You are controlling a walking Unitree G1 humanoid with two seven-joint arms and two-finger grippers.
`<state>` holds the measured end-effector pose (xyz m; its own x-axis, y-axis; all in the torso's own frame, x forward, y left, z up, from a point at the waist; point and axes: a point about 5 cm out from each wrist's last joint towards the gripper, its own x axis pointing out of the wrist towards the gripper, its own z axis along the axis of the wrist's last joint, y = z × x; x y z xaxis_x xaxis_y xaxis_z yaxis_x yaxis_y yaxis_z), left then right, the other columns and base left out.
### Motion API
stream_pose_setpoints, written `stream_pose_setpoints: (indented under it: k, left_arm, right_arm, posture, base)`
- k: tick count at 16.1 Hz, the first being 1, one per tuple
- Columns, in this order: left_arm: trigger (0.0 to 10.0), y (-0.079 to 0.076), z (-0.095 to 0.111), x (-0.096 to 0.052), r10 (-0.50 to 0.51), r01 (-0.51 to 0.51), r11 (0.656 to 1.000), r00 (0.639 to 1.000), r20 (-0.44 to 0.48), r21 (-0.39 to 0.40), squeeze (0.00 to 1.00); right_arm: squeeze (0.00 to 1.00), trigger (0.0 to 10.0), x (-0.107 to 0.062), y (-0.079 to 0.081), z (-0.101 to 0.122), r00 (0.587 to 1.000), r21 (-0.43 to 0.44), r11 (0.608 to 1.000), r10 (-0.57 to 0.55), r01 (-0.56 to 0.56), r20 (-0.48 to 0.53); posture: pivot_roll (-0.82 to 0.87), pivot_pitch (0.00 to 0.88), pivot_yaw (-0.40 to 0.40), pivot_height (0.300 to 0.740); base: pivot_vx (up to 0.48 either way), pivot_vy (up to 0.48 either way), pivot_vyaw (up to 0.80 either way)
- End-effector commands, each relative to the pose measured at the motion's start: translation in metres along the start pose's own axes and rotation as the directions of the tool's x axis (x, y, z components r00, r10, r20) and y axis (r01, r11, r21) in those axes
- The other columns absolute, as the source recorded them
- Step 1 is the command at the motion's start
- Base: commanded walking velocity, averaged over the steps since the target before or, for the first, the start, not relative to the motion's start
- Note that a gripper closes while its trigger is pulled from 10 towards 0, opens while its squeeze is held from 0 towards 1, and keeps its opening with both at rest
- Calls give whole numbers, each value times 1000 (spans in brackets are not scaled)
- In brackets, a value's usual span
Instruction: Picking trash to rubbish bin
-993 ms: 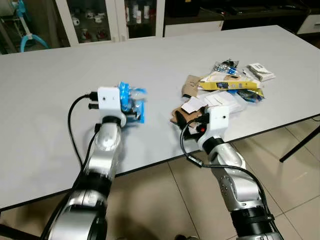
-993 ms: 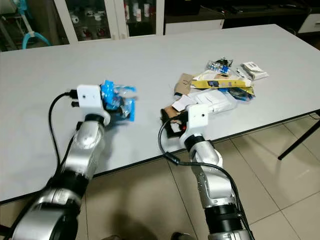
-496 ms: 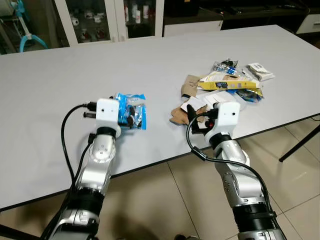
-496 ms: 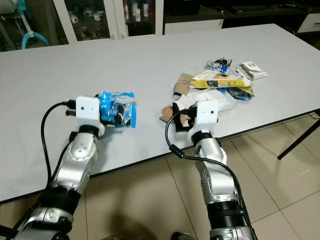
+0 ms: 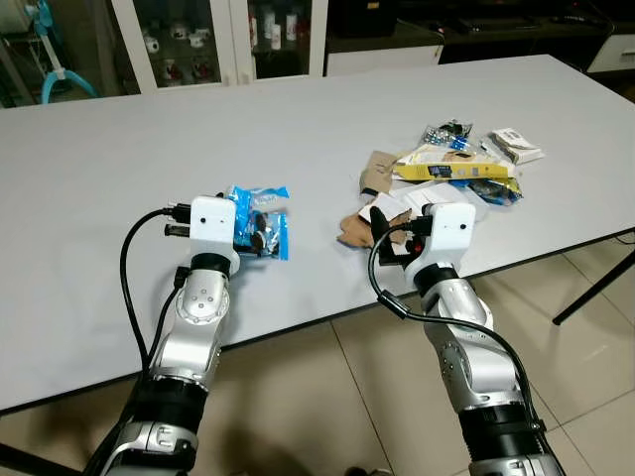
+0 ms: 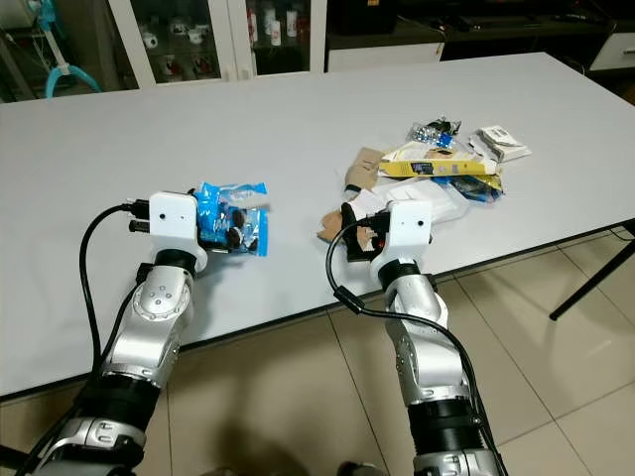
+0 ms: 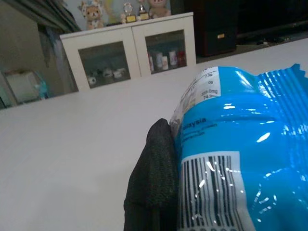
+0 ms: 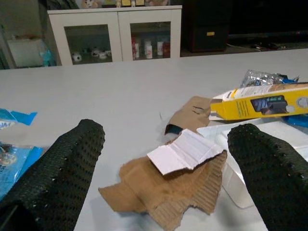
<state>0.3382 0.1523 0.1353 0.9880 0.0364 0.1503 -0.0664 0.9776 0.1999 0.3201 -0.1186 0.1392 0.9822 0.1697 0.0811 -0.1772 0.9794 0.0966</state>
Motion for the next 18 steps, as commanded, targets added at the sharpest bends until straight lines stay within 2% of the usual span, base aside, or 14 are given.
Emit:
stream_pose_setpoints:
  k: [1, 13, 18]
  left_arm:
    - [10000, -4, 1, -2, -3, 3, 1000, 1000, -2, 5, 0]
    - [10000, 0, 1, -1, 15, -15, 1000, 1000, -21, 9, 0]
    - [10000, 0, 2, -1, 16, -16, 1000, 1000, -24, 12, 0]
  right_arm:
    - [0, 10000, -1, -3, -4, 1000, 0, 1000, -17, 17, -13]
    - [0, 10000, -1, -7, -6, 998, 27, 999, -42, 43, -35]
    - [0, 10000, -1, -3, -8, 999, 1, 1000, -4, 4, -49]
  posture:
    - [-25, 15, -36, 740]
    - [-25, 52, -40, 740]
    - [-25, 58, -40, 740]
  base:
    - [-251, 0, 0]
    - [-320, 0, 0]
    - [-130, 0, 128]
